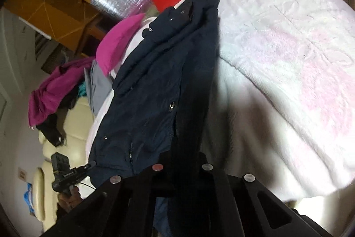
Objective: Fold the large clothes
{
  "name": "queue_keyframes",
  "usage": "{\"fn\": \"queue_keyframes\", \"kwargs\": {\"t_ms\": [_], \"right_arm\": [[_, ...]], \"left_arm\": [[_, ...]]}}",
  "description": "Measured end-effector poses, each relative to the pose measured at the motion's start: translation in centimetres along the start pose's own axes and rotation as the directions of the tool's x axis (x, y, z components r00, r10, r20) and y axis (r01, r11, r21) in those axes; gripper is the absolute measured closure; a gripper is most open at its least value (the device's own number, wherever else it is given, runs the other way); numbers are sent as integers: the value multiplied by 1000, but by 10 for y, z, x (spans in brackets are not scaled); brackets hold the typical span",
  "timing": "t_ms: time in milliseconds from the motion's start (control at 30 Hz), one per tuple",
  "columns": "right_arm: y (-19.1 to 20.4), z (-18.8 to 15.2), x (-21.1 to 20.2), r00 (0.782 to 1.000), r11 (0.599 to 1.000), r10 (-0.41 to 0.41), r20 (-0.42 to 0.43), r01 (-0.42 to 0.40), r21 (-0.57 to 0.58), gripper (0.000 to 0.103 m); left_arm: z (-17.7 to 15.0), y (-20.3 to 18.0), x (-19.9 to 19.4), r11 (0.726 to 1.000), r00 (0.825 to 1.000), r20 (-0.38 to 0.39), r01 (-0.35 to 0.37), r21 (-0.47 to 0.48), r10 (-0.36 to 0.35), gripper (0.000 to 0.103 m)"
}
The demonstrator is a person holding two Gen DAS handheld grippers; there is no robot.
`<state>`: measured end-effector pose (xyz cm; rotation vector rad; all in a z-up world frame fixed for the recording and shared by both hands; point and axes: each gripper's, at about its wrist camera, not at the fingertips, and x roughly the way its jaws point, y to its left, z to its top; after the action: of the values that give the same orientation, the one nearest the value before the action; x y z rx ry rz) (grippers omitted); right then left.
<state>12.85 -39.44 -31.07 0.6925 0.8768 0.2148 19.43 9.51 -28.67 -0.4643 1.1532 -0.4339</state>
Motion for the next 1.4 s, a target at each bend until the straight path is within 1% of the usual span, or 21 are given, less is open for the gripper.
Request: {"fn": "queue_keyframes", "kwargs": {"t_ms": [100,133,167,200,233,267,333,367,400,433,467,500,533,600,700,867,933,1067,1167,1233,1400], "right_arm": [[-2,-5,9,996,998,-58,-67,58,-3,93],[-6,-5,14,992,997,-77,-96,79,17,93],[-10,-4,18,990,995,-84,-117,90,45,92],[-13,-3,19,988,993,-83,-132,93,71,91],[-15,-2,19,987,992,-77,-140,89,85,89],[-17,-1,19,987,992,-73,-143,87,95,88],[-22,-2,22,983,989,-89,-160,106,101,66],[-27,-6,25,978,988,-96,-184,116,103,45],[-27,-8,30,974,989,-92,-205,114,97,42],[-25,-11,33,970,990,-105,-217,122,70,49],[-20,-15,33,967,989,-140,-213,148,21,59],[-14,-17,31,963,985,-169,-211,170,-17,79],[-13,-17,30,961,985,-172,-215,171,-27,89],[-15,-17,18,966,988,-156,-207,157,-16,94],[-6,-8,-8,982,996,-94,-164,92,-19,96],[24,21,-55,999,995,49,-6,-49,-85,96],[35,38,-67,992,990,107,70,-99,-102,96],[46,79,-71,970,987,141,198,-121,-106,97],[45,122,-63,943,987,156,292,-140,-75,97],[50,150,-47,930,989,145,337,-134,-55,97],[55,236,9,914,995,92,395,-98,-5,97]], "left_arm": [[4,3,17,997,994,-74,-81,-16,80,89],[6,4,21,994,990,-96,-108,-7,106,77],[8,5,27,992,985,-117,-129,-9,127,53],[8,6,33,990,979,-147,-143,-13,140,42],[8,6,38,990,975,-178,-137,-19,131,36],[6,5,42,993,974,-199,-119,-22,112,36],[5,7,46,996,974,-215,-77,-36,67,38],[5,9,45,997,976,-212,-64,-48,52,39],[8,13,44,997,978,-203,-49,-65,35,45],[9,17,43,996,980,-198,-35,-84,18,66],[9,19,40,995,980,-197,-19,-98,0,76],[9,20,38,994,981,-191,9,-109,-30,79],[10,17,36,995,982,-182,22,-99,-40,83],[13,6,29,998,986,-160,31,-54,-39,86],[17,-7,2,995,988,-115,99,-25,-101,88],[60,-30,-42,977,977,2,212,7,-212,89],[87,-36,-57,969,967,53,249,6,-248,90],[148,-51,-70,964,952,155,264,12,-263,91],[201,-60,-57,961,943,193,276,-1,-271,91],[234,-69,-44,968,943,224,252,2,-246,91],[312,-74,5,980,947,259,201,-12,-191,92]]}}
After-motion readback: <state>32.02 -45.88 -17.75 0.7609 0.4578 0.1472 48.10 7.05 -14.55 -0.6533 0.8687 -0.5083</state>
